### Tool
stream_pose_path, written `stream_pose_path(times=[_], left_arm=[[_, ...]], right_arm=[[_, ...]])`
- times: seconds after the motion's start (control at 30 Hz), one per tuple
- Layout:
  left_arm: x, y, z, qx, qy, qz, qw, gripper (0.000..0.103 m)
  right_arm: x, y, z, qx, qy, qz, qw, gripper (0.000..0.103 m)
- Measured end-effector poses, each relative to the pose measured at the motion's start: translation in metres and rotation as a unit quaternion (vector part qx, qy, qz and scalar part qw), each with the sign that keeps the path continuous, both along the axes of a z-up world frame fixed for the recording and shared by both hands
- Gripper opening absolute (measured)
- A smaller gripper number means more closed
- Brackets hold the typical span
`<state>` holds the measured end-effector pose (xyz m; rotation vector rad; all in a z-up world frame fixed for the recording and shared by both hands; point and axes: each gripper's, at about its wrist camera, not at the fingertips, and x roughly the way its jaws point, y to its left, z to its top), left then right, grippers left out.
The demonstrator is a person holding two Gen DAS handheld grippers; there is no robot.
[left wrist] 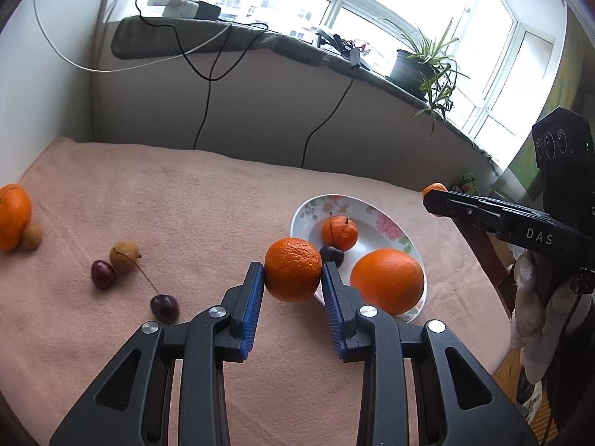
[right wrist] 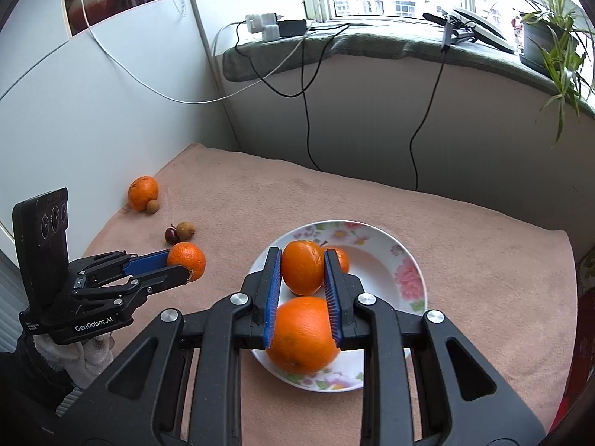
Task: Organize fruits
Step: 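Carry both tangerines over the white floral plate and lower them in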
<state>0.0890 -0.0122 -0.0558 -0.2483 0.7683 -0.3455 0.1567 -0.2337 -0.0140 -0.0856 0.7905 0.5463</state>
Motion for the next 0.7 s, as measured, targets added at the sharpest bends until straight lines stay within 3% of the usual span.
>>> stream_pose_path(times=[0.7], left_arm=[[0.012,-0.043,-0.018,0.008,0.031,-0.038,0.9988,0.03]], right_arm=[[0.029,-0.06,-0.059,-0.027,0.062,-0.061,0.996,0.023]])
